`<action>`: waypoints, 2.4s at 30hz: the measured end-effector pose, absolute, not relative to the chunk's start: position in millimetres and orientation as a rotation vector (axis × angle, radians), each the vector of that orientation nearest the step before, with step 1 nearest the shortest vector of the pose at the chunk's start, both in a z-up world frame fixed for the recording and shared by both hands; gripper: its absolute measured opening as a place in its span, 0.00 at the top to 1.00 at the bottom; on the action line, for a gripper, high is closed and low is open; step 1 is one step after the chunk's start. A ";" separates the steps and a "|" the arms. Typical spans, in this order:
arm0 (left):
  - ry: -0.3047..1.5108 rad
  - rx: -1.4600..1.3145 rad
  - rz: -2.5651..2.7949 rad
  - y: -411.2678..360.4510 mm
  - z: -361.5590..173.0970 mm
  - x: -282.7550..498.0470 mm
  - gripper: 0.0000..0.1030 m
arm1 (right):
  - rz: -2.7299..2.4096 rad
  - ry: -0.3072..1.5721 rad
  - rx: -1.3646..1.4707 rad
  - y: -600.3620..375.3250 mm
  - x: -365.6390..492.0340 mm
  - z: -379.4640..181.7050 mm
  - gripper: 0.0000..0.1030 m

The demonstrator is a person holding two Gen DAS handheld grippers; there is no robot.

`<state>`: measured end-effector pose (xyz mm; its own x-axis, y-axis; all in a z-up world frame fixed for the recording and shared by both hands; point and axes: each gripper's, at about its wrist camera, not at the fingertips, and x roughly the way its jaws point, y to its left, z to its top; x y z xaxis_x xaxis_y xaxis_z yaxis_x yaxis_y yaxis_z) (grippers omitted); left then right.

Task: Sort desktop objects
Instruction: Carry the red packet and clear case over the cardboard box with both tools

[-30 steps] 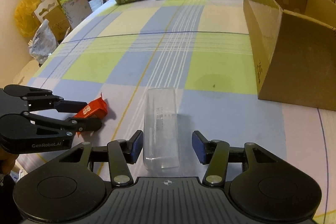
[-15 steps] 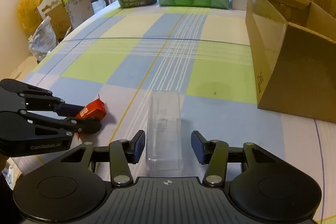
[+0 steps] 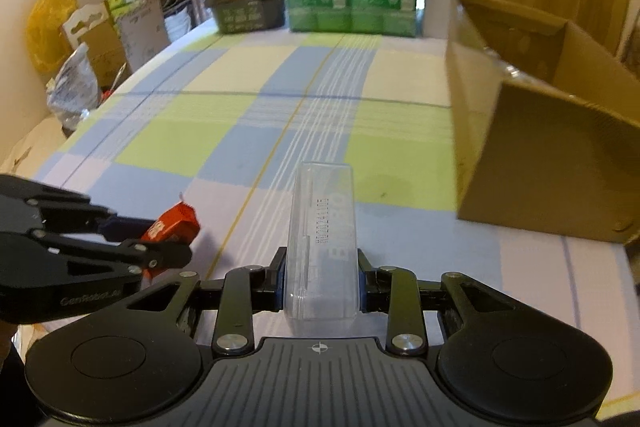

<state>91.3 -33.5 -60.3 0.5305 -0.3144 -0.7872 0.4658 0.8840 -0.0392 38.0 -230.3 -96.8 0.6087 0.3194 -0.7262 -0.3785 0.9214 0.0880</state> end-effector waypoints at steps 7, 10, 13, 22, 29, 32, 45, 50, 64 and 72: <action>0.886 0.183 -0.448 -45.5 -34.8 74.3 0.80 | 0.365 0.782 -0.025 -253.0 24.4 -69.7 0.72; 0.878 0.189 -0.448 -49.6 -25.8 66.4 0.80 | 0.352 0.774 -0.005 -262.0 17.8 -61.3 0.72; 0.869 0.196 -0.453 -55.0 -18.7 59.9 0.80 | 0.337 0.763 0.010 -270.9 11.5 -53.4 0.72; 0.844 0.212 -0.489 -76.5 -4.7 46.8 0.80 | 0.289 0.730 0.044 -299.1 -2.2 -32.4 0.72; 0.832 0.220 -0.522 -93.1 1.1 39.5 0.80 | 0.258 0.714 0.067 -315.6 -10.4 -23.4 0.72; 0.829 0.214 -0.535 -98.8 4.2 39.6 0.80 | 0.245 0.707 0.074 -321.4 -11.8 -19.6 0.72; 0.769 0.171 -0.618 -156.2 41.2 65.5 0.80 | 0.152 0.634 0.097 -372.2 8.1 18.5 0.72; 0.735 0.162 -0.654 -187.9 57.7 88.4 0.80 | 0.144 0.656 0.116 -395.1 37.5 25.6 0.72; 0.709 0.132 -0.707 -259.2 82.9 172.2 0.80 | 0.133 0.671 0.065 -423.5 136.0 31.4 0.72; 0.753 0.125 -0.704 -281.3 67.4 212.5 0.80 | 0.130 0.700 0.055 -427.8 178.1 18.4 0.72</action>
